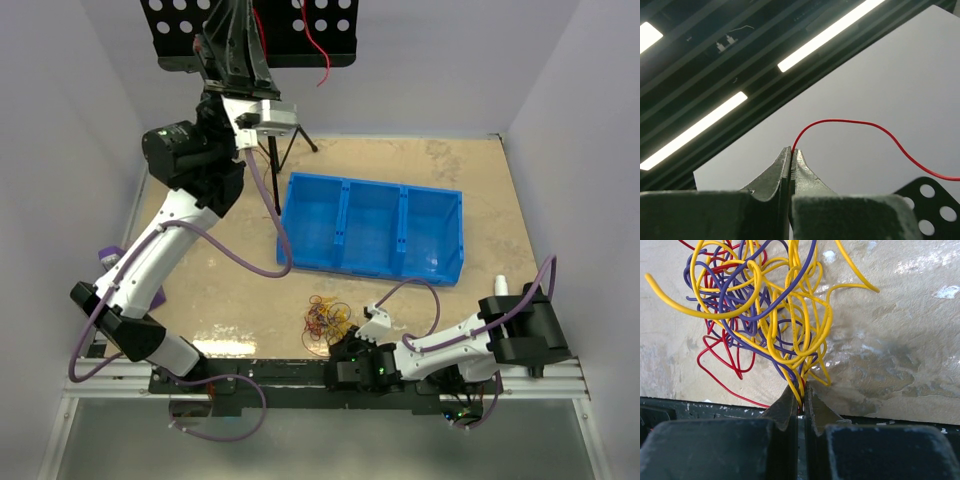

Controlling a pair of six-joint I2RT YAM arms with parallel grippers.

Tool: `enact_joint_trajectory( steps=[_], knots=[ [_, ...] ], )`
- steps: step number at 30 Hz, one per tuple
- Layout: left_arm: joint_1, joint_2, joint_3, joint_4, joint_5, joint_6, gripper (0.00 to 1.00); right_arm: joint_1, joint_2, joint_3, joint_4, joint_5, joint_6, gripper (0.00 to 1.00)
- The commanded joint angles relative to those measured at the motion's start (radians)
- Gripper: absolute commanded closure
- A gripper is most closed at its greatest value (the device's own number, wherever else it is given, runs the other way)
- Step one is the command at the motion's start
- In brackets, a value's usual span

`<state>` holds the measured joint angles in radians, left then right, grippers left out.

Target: Untangle the cables

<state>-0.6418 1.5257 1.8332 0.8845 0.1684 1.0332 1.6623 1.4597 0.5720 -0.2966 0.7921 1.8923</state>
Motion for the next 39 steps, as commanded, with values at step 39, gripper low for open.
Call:
enact_joint_trajectory(
  steps=[39],
  knots=[
    [0.011,0.042,-0.442,0.128,-0.130,0.005,1.00,0.011,-0.070,-0.050,-0.009,0.001,0.030,1.00]
  ],
)
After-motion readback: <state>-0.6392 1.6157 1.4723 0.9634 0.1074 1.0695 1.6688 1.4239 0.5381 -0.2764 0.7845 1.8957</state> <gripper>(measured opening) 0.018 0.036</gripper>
